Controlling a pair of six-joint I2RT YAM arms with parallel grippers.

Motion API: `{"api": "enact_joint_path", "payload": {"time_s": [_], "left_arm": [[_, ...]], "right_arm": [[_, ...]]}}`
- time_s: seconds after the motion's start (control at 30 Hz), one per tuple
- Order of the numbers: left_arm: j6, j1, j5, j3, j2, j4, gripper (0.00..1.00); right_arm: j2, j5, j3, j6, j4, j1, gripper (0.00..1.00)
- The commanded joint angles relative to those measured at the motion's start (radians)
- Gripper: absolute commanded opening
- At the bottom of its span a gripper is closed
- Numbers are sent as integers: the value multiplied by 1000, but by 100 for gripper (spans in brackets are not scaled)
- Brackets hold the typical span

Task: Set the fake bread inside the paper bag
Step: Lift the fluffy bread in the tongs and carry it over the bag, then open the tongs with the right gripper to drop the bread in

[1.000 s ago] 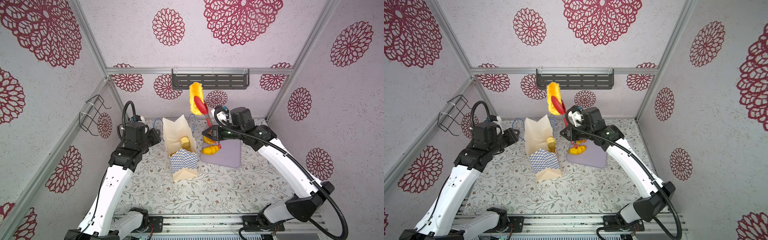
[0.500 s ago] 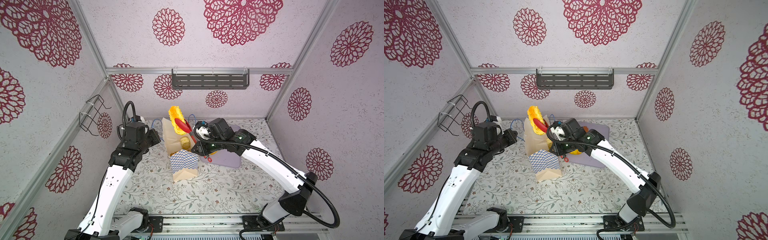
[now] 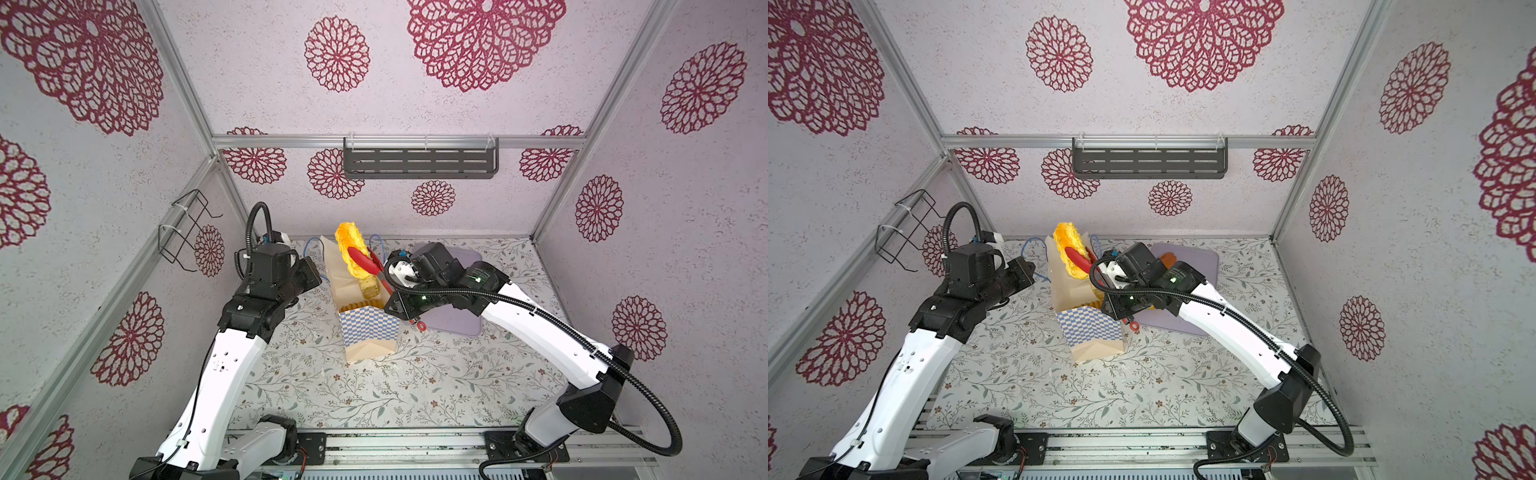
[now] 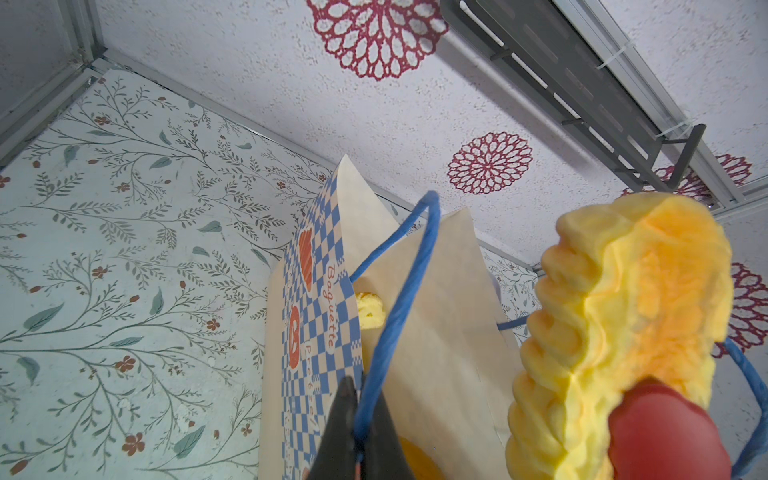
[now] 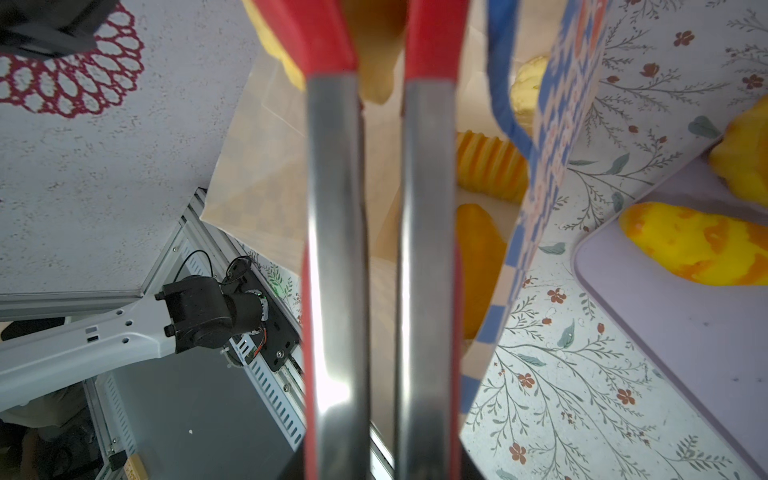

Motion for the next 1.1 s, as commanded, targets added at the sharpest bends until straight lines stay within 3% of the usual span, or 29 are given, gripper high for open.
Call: {"api": "enact_joint_path", "payload": {"time_s": [0.0,0.43,1.07], "left_arm": [[-2,8,6,6,10,3,2],[-7,8,13,8,21,14,0],[-11,7,20,16,23,17,0]], "right_arm": [[-60,20,56,-14,-5,4,27],[-82,37,113,-15,-33,3,28],[-83,20,-31,-32,-86,5,31]]}}
